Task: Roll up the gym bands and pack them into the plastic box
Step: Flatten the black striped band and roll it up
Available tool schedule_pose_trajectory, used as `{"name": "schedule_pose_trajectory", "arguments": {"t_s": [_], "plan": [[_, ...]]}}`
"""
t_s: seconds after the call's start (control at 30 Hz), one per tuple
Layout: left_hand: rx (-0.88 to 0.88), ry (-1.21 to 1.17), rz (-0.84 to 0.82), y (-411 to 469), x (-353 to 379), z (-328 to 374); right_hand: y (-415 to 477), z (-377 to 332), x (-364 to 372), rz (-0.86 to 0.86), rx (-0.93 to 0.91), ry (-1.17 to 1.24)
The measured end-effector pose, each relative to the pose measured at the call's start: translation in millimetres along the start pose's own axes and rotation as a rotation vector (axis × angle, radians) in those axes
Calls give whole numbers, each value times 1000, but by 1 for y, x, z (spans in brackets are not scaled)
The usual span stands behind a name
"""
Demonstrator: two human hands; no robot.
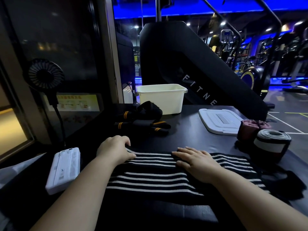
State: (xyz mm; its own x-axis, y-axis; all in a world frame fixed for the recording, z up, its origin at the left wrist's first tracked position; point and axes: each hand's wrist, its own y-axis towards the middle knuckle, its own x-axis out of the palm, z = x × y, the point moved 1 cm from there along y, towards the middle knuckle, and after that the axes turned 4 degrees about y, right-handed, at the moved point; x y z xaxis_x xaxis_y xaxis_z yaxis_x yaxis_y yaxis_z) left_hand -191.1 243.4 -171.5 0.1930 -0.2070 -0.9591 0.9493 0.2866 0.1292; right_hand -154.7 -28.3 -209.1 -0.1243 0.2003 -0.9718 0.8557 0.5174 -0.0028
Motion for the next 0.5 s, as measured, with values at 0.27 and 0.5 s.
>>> {"name": "schedule_pose_trajectory", "arguments": {"t_s": [0.27, 0.5], "plan": [[205, 186, 116, -7, 10, 45, -2, -1, -2, 50, 12, 54], [255, 11, -153, -12, 44, 94, -21, 32, -42, 102, 199, 24]]}}
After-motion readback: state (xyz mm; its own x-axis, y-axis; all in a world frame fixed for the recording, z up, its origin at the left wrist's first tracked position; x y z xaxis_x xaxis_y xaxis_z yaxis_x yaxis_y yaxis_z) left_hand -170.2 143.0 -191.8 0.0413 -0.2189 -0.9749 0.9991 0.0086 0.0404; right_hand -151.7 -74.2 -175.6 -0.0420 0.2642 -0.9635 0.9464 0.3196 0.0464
